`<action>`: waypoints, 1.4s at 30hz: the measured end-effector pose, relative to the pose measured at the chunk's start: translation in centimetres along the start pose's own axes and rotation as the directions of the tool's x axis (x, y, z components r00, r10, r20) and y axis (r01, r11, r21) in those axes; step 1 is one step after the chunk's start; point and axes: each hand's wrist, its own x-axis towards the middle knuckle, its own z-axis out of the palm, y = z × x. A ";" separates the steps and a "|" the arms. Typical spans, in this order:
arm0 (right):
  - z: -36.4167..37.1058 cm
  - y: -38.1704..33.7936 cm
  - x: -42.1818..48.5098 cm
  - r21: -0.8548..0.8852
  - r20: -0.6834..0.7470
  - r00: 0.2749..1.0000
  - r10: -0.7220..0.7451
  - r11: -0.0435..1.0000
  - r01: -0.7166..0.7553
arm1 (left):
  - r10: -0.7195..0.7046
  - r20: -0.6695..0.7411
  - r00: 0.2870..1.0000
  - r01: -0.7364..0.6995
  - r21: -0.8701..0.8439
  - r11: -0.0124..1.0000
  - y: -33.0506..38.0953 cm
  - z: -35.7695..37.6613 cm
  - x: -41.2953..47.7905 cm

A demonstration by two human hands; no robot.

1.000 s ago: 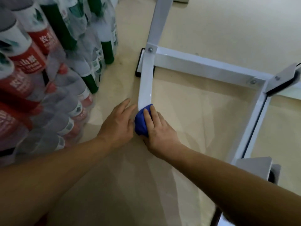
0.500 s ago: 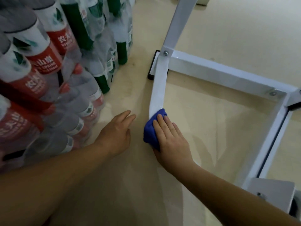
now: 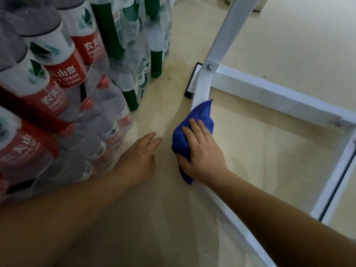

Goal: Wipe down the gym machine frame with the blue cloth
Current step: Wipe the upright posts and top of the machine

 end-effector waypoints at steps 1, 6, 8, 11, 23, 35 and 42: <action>0.4 -0.1 -1.7 0.025 -0.020 1.000 0.004 1.000 -0.003 | 0.001 0.004 1.000 -0.001 0.004 1.000 0.1 0.0 0.1; 0.8 0.1 -6.9 -0.006 -0.007 1.000 0.028 1.000 -0.028 | 0.005 0.054 0.999 -0.007 0.033 0.999 -0.1 0.2 -0.2; 0.8 0.5 -7.7 -0.044 -0.026 0.999 -0.040 0.998 0.038 | 0.005 0.068 0.998 -0.009 0.055 0.998 -0.2 0.4 -0.4; -0.2 0.7 -9.0 0.009 -0.051 0.996 -0.080 0.997 0.080 | -0.002 0.091 0.996 -0.004 0.071 0.997 0.0 0.2 -0.9; -10.0 -7.1 -11.9 0.735 0.408 0.793 0.452 0.352 -0.579 | -0.265 0.292 0.919 0.394 -0.687 0.611 11.6 -5.2 -9.5; -22.0 -16.0 -22.4 0.673 0.713 0.654 0.253 0.016 -0.740 | -0.425 0.389 0.817 0.549 -0.749 0.371 19.6 -15.1 -28.4; -28.8 -19.3 -29.1 0.647 0.706 0.625 0.333 0.055 -0.761 | -0.534 0.318 0.783 0.533 -0.786 0.314 26.2 -19.1 -38.6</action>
